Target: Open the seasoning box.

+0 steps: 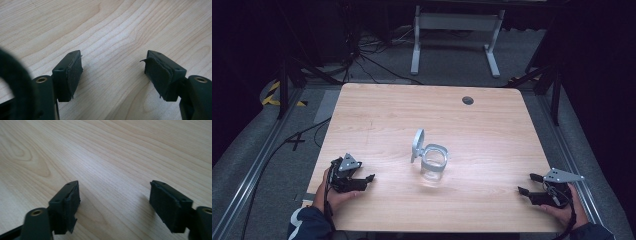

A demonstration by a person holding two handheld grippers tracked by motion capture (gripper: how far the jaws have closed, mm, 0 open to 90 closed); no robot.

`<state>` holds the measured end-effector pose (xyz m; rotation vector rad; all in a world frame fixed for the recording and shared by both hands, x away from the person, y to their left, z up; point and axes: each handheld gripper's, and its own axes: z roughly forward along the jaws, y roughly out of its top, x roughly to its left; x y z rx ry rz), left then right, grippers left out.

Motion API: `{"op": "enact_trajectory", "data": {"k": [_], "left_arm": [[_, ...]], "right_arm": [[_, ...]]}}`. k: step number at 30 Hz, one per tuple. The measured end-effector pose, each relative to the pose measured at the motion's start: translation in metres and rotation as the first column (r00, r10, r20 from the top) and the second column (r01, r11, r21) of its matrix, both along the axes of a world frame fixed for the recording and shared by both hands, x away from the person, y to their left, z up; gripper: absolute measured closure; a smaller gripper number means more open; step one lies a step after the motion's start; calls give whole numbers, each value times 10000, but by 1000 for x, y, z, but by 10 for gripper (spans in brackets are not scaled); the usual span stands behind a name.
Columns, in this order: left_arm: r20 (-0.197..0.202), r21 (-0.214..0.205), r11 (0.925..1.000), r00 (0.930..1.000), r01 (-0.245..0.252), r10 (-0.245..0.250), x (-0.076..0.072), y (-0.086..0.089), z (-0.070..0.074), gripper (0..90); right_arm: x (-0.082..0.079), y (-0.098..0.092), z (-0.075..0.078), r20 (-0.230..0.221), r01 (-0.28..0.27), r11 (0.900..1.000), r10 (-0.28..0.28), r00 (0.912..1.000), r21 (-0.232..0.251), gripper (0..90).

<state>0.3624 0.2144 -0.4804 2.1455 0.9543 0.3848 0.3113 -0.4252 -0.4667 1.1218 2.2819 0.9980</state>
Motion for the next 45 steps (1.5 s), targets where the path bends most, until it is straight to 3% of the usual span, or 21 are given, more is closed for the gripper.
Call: {"op": "enact_trajectory", "data": {"k": [45], "left_arm": [[57,148,9999,10000,46,-46,2,0,1,279]], "right_arm": [[5,0,0,-114,-127,9999,127,9999,61,216]]}}
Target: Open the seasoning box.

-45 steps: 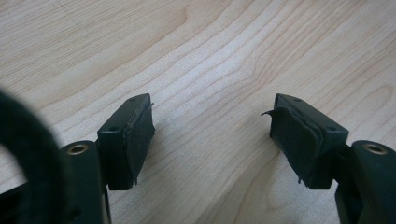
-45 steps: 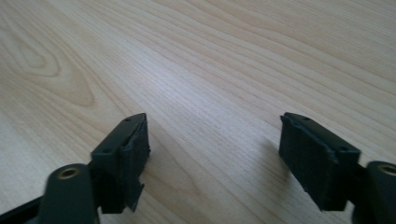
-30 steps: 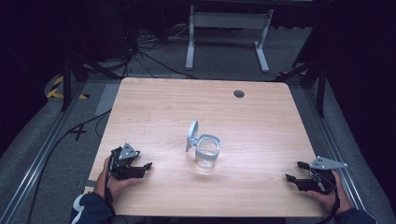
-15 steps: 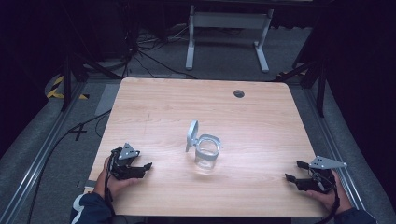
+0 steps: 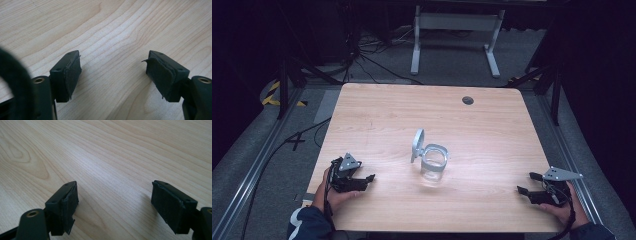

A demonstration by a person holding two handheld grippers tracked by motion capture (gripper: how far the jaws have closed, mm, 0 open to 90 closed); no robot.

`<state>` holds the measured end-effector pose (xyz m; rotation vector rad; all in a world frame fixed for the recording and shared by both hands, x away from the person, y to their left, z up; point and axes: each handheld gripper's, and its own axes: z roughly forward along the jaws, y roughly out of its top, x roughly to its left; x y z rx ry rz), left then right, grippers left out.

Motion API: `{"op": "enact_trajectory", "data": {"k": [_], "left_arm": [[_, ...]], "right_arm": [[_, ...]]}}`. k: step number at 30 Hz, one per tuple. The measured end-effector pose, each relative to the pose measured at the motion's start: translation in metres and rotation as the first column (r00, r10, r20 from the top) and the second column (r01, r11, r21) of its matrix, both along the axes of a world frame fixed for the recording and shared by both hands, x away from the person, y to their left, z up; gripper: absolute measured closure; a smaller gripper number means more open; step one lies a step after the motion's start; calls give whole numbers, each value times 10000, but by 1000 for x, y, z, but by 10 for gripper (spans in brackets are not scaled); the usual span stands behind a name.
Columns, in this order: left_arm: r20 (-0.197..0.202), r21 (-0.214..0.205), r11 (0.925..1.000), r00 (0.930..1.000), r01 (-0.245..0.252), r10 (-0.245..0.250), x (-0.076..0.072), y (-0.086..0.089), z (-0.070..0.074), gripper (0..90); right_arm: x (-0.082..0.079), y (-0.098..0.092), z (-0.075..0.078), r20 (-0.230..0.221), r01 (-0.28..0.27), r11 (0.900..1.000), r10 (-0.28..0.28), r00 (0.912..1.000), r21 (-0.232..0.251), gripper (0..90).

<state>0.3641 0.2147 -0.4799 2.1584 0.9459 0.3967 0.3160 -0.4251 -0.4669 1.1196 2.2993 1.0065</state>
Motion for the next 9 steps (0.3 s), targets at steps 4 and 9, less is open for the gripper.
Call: {"op": "enact_trajectory", "data": {"k": [4,9], "left_arm": [[-1,-4,10000,10000,1,-1,0,0,0,277],[18,27,10000,10000,-29,29,0,0,0,273]], "right_arm": [[0,0,0,-8,1,10000,-1,10000,5,216],[0,0,0,-27,-11,10000,11,10000,-15,216]]}}
